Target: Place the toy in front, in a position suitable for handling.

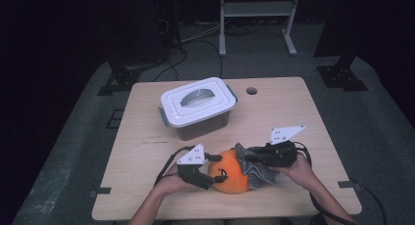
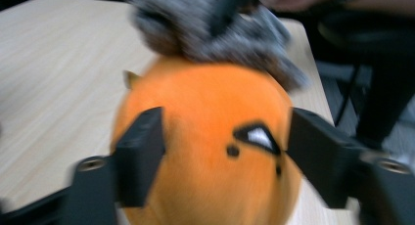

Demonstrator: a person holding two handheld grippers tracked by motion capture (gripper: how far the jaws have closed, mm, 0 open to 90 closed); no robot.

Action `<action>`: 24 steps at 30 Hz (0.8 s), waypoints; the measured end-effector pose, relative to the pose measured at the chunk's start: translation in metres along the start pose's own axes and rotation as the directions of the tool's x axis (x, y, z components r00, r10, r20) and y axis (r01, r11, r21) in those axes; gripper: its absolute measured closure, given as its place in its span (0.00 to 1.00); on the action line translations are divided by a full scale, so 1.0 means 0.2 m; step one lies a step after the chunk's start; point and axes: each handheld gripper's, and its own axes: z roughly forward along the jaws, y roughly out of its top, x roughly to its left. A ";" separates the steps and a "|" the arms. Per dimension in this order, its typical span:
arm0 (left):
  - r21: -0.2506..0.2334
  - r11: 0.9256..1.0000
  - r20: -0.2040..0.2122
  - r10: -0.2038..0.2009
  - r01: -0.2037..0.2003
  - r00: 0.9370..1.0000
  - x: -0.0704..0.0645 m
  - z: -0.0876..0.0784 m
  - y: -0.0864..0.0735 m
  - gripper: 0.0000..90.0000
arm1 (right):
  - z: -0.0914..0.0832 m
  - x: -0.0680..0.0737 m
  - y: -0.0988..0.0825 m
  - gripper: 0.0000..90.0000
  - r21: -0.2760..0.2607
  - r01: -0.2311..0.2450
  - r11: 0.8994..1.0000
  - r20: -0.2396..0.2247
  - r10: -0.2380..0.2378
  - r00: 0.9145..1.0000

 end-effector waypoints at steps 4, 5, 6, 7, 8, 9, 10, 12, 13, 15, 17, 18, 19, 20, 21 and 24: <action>0.023 1.000 -0.017 -0.014 0.014 1.000 0.01 0.02 0.01 0.29 | -0.01 0.04 -0.02 0.85 0.004 0.015 1.000 -0.030 -0.015 0.999; 0.030 1.000 -0.011 -0.001 0.001 1.000 -0.01 0.03 0.01 0.31 | -0.02 0.05 -0.02 0.85 0.010 0.018 1.000 -0.035 -0.017 0.999; 0.033 0.999 -0.004 0.010 -0.010 1.000 -0.02 0.04 0.01 0.33 | -0.03 0.06 -0.03 0.85 0.020 0.019 1.000 -0.042 -0.018 0.999; 0.037 0.999 -0.002 0.025 -0.025 1.000 -0.03 0.04 0.01 0.35 | -0.04 0.07 -0.03 0.85 0.029 0.027 0.999 -0.042 -0.025 0.999; 0.046 0.998 -0.005 0.040 -0.040 0.999 -0.03 0.05 0.01 0.36 | -0.05 0.08 -0.02 0.85 0.029 0.033 0.999 -0.045 -0.032 0.998; 0.048 0.998 0.000 0.047 -0.047 0.999 -0.04 0.05 0.01 0.37 | -0.06 0.08 -0.01 0.85 0.016 0.034 0.999 -0.048 -0.034 0.998; 0.048 0.998 0.003 0.049 -0.049 0.999 -0.04 0.05 0.01 0.38 | -0.08 0.08 0.01 0.85 -0.008 0.034 0.999 -0.045 -0.035 0.998; 0.044 0.998 0.008 0.055 -0.055 0.998 -0.05 0.05 0.01 0.38 | -0.09 0.07 0.04 0.85 -0.046 0.025 0.999 -0.026 -0.026 0.999; 0.039 0.998 0.011 0.048 -0.048 0.999 -0.05 0.04 0.01 0.38 | -0.08 0.07 0.05 0.85 -0.059 0.012 0.998 -0.020 -0.013 1.000; 0.032 0.999 0.014 0.036 -0.036 0.999 -0.04 0.02 0.01 0.33 | 0.00 0.08 0.04 0.85 -0.009 0.018 1.000 -0.026 -0.018 1.000; 0.009 1.000 0.011 0.002 -0.002 1.000 -0.02 0.00 0.03 0.29 | 0.02 0.09 0.03 0.85 0.001 0.024 1.000 -0.031 -0.024 0.999; 0.000 1.000 0.007 -0.014 0.014 1.000 -0.01 0.00 0.03 0.23 | 0.04 0.10 0.01 0.85 -0.005 0.018 1.000 -0.045 -0.018 0.999; -0.001 0.999 0.004 -0.034 0.034 0.999 -0.01 0.00 0.03 0.19 | 0.05 0.11 0.00 0.85 -0.011 0.009 1.000 -0.059 -0.009 0.998; 0.005 0.999 0.001 -0.048 0.048 0.999 0.00 0.00 0.03 0.15 | 0.05 0.11 -0.01 0.85 -0.014 0.006 1.000 -0.072 -0.007 0.997; 0.011 0.998 -0.003 -0.062 0.062 0.998 0.00 0.00 0.03 0.12 | 0.05 0.12 -0.02 0.85 -0.011 0.008 1.000 -0.077 -0.009 0.997; 0.030 0.996 0.017 -0.087 0.086 0.996 0.01 0.02 0.03 0.10 | 0.02 0.15 -0.05 0.85 -0.001 0.032 0.999 -0.098 -0.032 0.995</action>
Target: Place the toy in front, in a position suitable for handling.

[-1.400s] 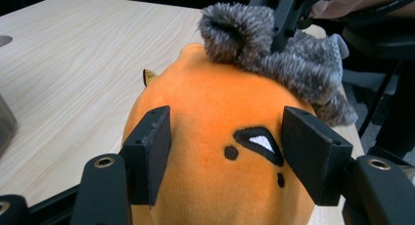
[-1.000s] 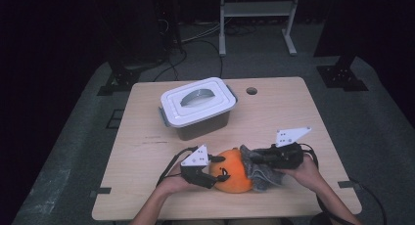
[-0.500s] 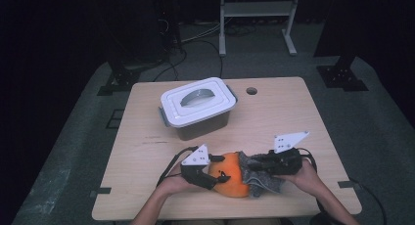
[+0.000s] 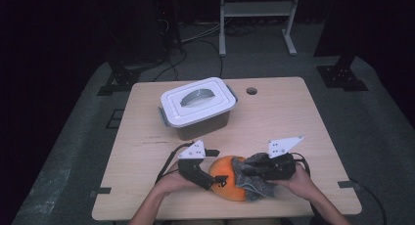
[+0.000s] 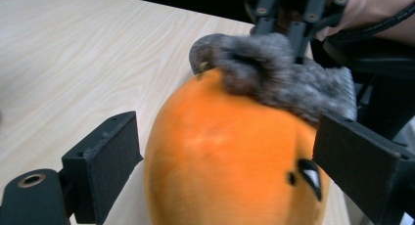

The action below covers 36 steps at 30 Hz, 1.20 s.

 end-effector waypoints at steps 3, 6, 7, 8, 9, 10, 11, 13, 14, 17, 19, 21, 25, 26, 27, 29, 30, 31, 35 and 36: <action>0.047 0.999 0.048 -0.019 0.017 0.999 -0.01 0.06 -0.01 0.12 | -0.02 0.03 -0.01 0.85 0.009 0.015 1.000 -0.012 -0.015 1.000; 0.069 0.997 0.018 0.042 -0.043 0.999 -0.03 0.07 0.00 0.26 | -0.02 0.03 -0.01 0.85 0.014 0.020 1.000 -0.002 -0.020 1.000; 0.064 0.996 0.004 0.059 -0.059 0.998 -0.03 0.06 0.00 0.33 | -0.04 0.03 0.00 0.85 0.008 0.017 1.000 0.003 -0.017 1.000; 0.054 0.996 -0.006 0.078 -0.077 0.997 -0.04 0.06 0.01 0.36 | -0.05 0.02 0.01 0.85 -0.003 0.013 1.000 0.007 -0.013 1.000; 0.029 0.991 -0.026 0.131 -0.130 0.991 -0.05 0.05 0.01 0.38 | -0.07 0.01 0.02 0.85 -0.019 0.007 1.000 0.014 -0.007 1.000; 0.017 0.986 -0.040 0.165 -0.164 0.985 -0.06 0.05 0.02 0.41 | -0.09 -0.01 0.04 0.85 -0.037 0.010 0.999 0.040 -0.008 0.999; 0.012 0.980 -0.055 0.200 -0.200 0.978 -0.08 0.05 0.02 0.41 | -0.10 -0.02 0.06 0.85 -0.043 0.010 0.999 0.054 -0.008 0.998; -0.020 0.950 -0.121 0.307 -0.311 0.944 -0.11 0.05 0.04 0.43 | -0.13 -0.05 0.10 0.85 -0.076 0.015 0.997 0.078 -0.010 0.997; -0.034 0.945 -0.136 0.318 -0.325 0.938 -0.11 0.04 0.04 0.44 | -0.13 -0.06 0.12 0.85 -0.090 0.014 0.996 0.089 -0.006 0.996; -0.055 0.947 -0.146 0.307 -0.318 0.940 -0.08 0.04 0.02 0.44 | -0.11 -0.10 0.14 0.85 -0.081 0.010 0.997 0.094 -0.002 0.996; -0.057 0.958 -0.134 0.272 -0.281 0.953 -0.06 0.04 0.00 0.39 | -0.07 -0.12 0.12 0.85 -0.061 -0.004 0.998 0.081 0.009 0.997; -0.054 0.971 -0.114 0.224 -0.231 0.968 -0.05 0.02 0.00 0.28 | -0.04 -0.12 0.10 0.85 -0.067 -0.013 0.998 0.069 0.018 0.997; -0.038 0.991 -0.083 0.122 -0.125 0.989 -0.01 0.01 -0.01 0.10 | -0.02 -0.09 0.08 0.85 -0.059 0.012 0.998 0.053 -0.009 0.999; -0.033 0.994 -0.066 0.101 -0.103 0.993 0.00 0.01 -0.01 0.10 | -0.02 -0.08 0.08 0.85 -0.052 0.019 0.998 0.056 -0.016 0.998; -0.019 0.995 -0.042 0.093 -0.094 0.995 0.00 0.02 -0.02 0.12 | -0.02 -0.07 0.09 0.85 -0.044 0.029 0.999 0.061 -0.026 0.998; 0.007 0.987 -0.061 0.159 -0.159 0.985 -0.02 0.02 -0.02 0.28 | -0.02 -0.05 0.10 0.85 -0.020 0.053 0.998 0.079 -0.051 0.996; 0.014 0.983 -0.065 0.181 -0.181 0.981 -0.03 0.02 -0.01 0.34 | -0.01 -0.02 0.12 0.85 -0.016 0.079 0.997 0.095 -0.078 0.992; 0.016 0.979 -0.071 0.202 -0.201 0.977 -0.04 0.02 -0.01 0.38 | 0.00 -0.01 0.13 0.85 -0.031 0.085 0.996 0.085 -0.082 0.993; 0.012 0.977 -0.091 0.213 -0.213 0.973 -0.04 0.00 -0.04 0.46 | 0.01 -0.01 0.15 0.85 -0.041 0.092 0.995 0.080 -0.088 0.993; 0.015 0.978 -0.093 0.210 -0.210 0.973 -0.03 -0.01 -0.04 0.46 | 0.00 -0.02 0.14 0.85 -0.043 0.084 0.995 0.079 -0.081 0.994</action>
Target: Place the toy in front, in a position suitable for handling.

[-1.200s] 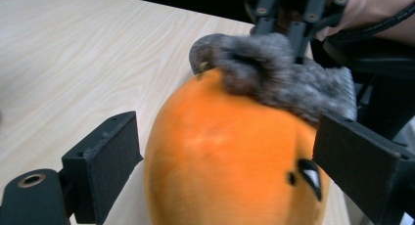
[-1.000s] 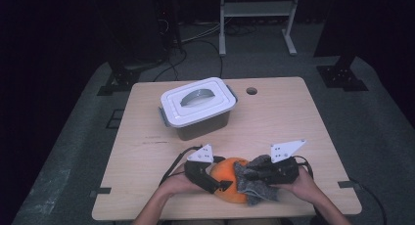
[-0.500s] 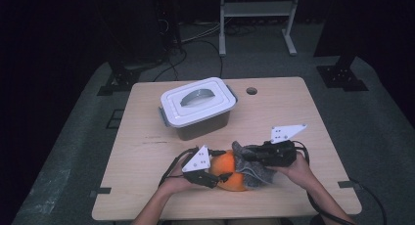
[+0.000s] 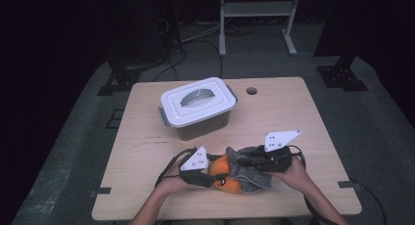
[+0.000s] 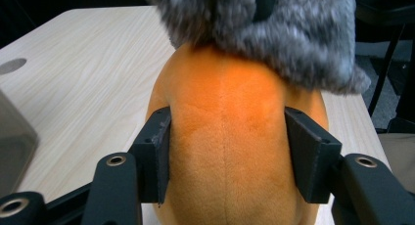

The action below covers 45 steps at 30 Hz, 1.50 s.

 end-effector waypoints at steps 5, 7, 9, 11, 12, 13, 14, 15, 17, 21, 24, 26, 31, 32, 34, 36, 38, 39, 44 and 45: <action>-0.002 0.999 0.029 -0.032 0.032 0.999 0.03 -0.02 -0.03 0.45 | -0.09 -0.06 -0.10 0.85 -0.006 -0.075 0.997 0.029 0.076 0.997; -0.009 0.998 0.054 -0.056 0.057 0.997 0.04 -0.02 -0.02 0.37 | -0.10 -0.06 -0.12 0.85 -0.015 -0.090 0.996 0.024 0.091 0.996; -0.010 0.996 0.083 -0.089 0.090 0.993 0.04 -0.02 -0.01 0.23 | -0.10 -0.05 -0.12 0.85 -0.009 -0.073 0.997 0.016 0.074 0.997; -0.041 0.993 0.099 -0.105 0.110 0.990 0.04 -0.02 -0.01 0.14 | -0.08 -0.04 -0.10 0.85 0.001 -0.057 0.998 0.006 0.057 0.998; -0.046 0.992 0.100 -0.114 0.119 0.988 0.05 -0.01 -0.01 0.11 | -0.07 -0.03 -0.09 0.85 0.006 -0.047 0.999 -0.001 0.047 0.999; -0.037 0.993 0.091 -0.111 0.114 0.990 0.05 0.00 0.00 0.11 | -0.06 -0.02 -0.07 0.85 0.008 -0.037 0.999 -0.007 0.037 0.999; -0.026 0.994 0.090 -0.107 0.110 0.990 0.04 0.00 0.00 0.11 | -0.05 -0.01 -0.05 0.85 0.010 -0.020 1.000 -0.009 0.020 1.000; -0.018 0.995 0.083 -0.097 0.099 0.992 0.04 0.01 -0.01 0.14 | -0.04 0.00 -0.04 0.84 0.012 -0.006 1.000 -0.011 0.006 1.000; -0.009 0.998 0.040 -0.054 0.054 0.998 0.02 0.00 -0.01 0.29 | -0.01 0.02 -0.02 0.85 0.016 0.015 1.000 -0.007 -0.015 1.000; -0.034 0.999 -0.064 -0.021 0.019 0.998 0.01 -0.01 0.00 0.47 | -0.01 -0.03 0.00 0.85 -0.010 -0.016 1.000 -0.001 0.016 1.000; -0.050 0.999 -0.116 -0.021 0.015 0.993 0.00 0.02 0.02 0.48 | -0.01 -0.05 0.03 0.85 -0.030 -0.024 0.999 0.010 0.024 1.000; -0.052 0.999 -0.114 -0.015 0.009 0.993 0.00 0.03 0.02 0.48 | 0.00 -0.06 0.04 0.85 -0.030 -0.019 0.999 0.012 0.019 1.000; -0.061 0.997 -0.075 -0.047 0.042 0.996 0.03 0.00 -0.03 0.44 | -0.03 -0.10 -0.03 0.85 -0.022 -0.058 0.998 0.017 0.058 0.998; -0.063 0.997 -0.064 -0.048 0.044 0.997 0.03 0.00 -0.04 0.43 | -0.04 -0.10 -0.06 0.85 -0.021 -0.075 0.997 0.018 0.076 0.997; -0.059 0.997 -0.060 -0.051 0.048 0.997 0.03 -0.01 -0.04 0.42 | -0.08 -0.12 -0.11 0.85 -0.021 -0.104 0.994 0.027 0.104 0.994; -0.065 0.996 -0.053 -0.068 0.065 0.996 0.04 -0.01 -0.06 0.41 | -0.12 -0.13 -0.16 0.85 0.020 -0.111 0.994 0.075 0.109 0.991; -0.068 0.994 -0.053 -0.087 0.083 0.995 0.05 -0.02 -0.07 0.41 | -0.15 -0.14 -0.21 0.85 0.041 -0.139 0.989 0.098 0.134 0.986; -0.072 0.994 -0.053 -0.090 0.086 0.995 0.05 -0.03 -0.07 0.41 | -0.17 -0.15 -0.23 0.85 0.020 -0.161 0.987 0.092 0.158 0.983; -0.073 0.995 -0.062 -0.075 0.070 0.995 0.03 0.00 -0.05 0.40 | -0.21 -0.14 -0.18 0.85 -0.080 -0.164 0.983 0.043 0.167 0.985; -0.073 0.995 -0.067 -0.070 0.065 0.995 0.03 0.01 -0.04 0.40 | -0.20 -0.12 -0.15 0.85 -0.087 -0.149 0.985 0.031 0.152 0.988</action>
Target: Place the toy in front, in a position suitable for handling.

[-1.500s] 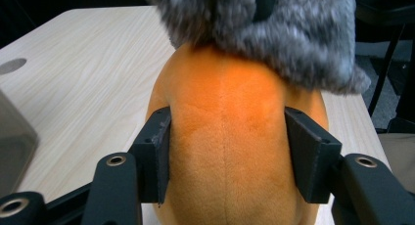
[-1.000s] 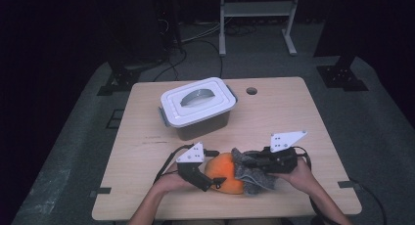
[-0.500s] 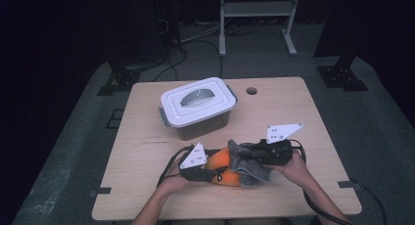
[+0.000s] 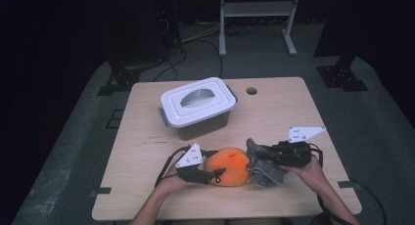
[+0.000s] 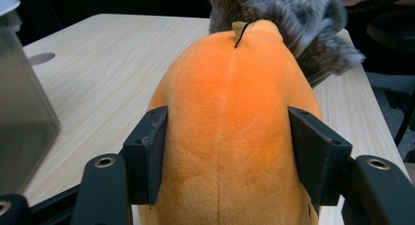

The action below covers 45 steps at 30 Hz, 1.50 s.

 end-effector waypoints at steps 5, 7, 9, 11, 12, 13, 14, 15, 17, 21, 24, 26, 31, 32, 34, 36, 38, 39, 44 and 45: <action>0.006 1.000 -0.016 0.023 -0.023 1.000 -0.04 0.04 0.04 0.40 | 0.09 0.10 0.11 0.85 -0.015 0.071 0.997 -0.070 -0.072 0.995; 0.014 1.000 -0.021 0.027 -0.027 0.999 -0.05 0.05 0.05 0.40 | 0.13 0.14 0.14 0.85 -0.014 0.099 0.995 -0.091 -0.100 0.991; 0.013 0.999 -0.019 0.030 -0.029 0.999 -0.06 0.05 0.05 0.40 | 0.16 0.16 0.16 0.85 0.014 0.131 0.991 -0.080 -0.130 0.988; 0.013 0.999 -0.013 0.030 -0.030 0.999 -0.06 0.05 0.05 0.38 | 0.18 0.16 0.15 0.85 0.063 0.154 0.986 -0.048 -0.151 0.987; 0.013 0.999 -0.010 0.031 -0.030 0.999 -0.06 0.04 0.05 0.37 | 0.19 0.15 0.14 0.85 0.084 0.157 0.984 -0.035 -0.154 0.987; 0.012 1.000 -0.007 0.027 -0.027 1.000 -0.05 0.04 0.05 0.36 | 0.18 0.14 0.12 0.85 0.096 0.156 0.983 -0.024 -0.154 0.988; 0.010 1.000 0.000 0.022 -0.022 1.000 -0.05 0.04 0.04 0.35 | 0.17 0.13 0.10 0.85 0.091 0.147 0.985 -0.021 -0.146 0.989; 0.010 1.000 0.006 0.017 -0.017 1.000 -0.04 0.04 0.04 0.33 | 0.16 0.11 0.08 0.85 0.081 0.130 0.988 -0.023 -0.128 0.991; 0.011 1.000 0.018 0.007 -0.007 1.000 -0.03 0.04 0.04 0.28 | 0.14 0.10 0.06 0.85 0.077 0.111 0.991 -0.017 -0.110 0.994; 0.015 1.000 0.022 -0.021 0.021 1.000 -0.01 0.03 0.04 0.20 | 0.12 0.09 0.03 0.85 0.080 0.103 0.991 -0.007 -0.103 0.995; 0.026 0.998 0.029 -0.058 0.057 0.998 0.01 0.03 0.03 0.18 | 0.10 0.09 0.03 0.85 0.101 0.110 0.989 0.012 -0.112 0.994; 0.041 0.998 0.013 -0.040 0.040 0.999 0.00 0.02 0.03 0.29 | 0.09 0.08 0.03 0.85 0.112 0.111 0.987 0.026 -0.115 0.993; 0.031 0.999 0.011 0.025 -0.025 1.000 -0.04 0.04 0.06 0.41 | 0.09 0.13 0.11 0.85 0.090 0.152 0.984 0.009 -0.154 0.988; 0.033 0.999 0.021 0.037 -0.037 0.999 -0.05 0.05 0.07 0.42 | 0.10 0.14 0.14 0.85 0.091 0.166 0.982 0.002 -0.167 0.986; 0.034 0.998 0.036 0.055 -0.056 0.998 -0.07 0.06 0.08 0.41 | 0.14 0.16 0.18 0.85 0.106 0.190 0.976 -0.007 -0.191 0.982; 0.038 0.998 0.038 0.054 -0.056 0.998 -0.07 0.06 0.08 0.40 | 0.17 0.15 0.20 0.85 0.142 0.204 0.969 -0.007 -0.205 0.979; 0.033 0.999 0.042 0.037 -0.038 0.998 -0.05 0.05 0.06 0.37 | 0.17 0.14 0.18 0.85 0.148 0.196 0.969 -0.011 -0.197 0.980; 0.027 0.999 0.042 0.022 -0.023 0.999 -0.04 0.05 0.05 0.33 | 0.17 0.14 0.17 0.85 0.150 0.197 0.969 -0.011 -0.197 0.980; 0.061 0.995 0.064 -0.084 0.080 0.994 0.00 0.06 0.03 0.14 | 0.11 0.11 0.12 0.85 0.151 0.152 0.977 0.009 -0.156 0.988; 0.053 0.996 0.061 -0.069 0.066 0.996 -0.01 0.06 0.02 0.22 | 0.10 0.10 0.12 0.85 0.147 0.144 0.979 0.012 -0.147 0.989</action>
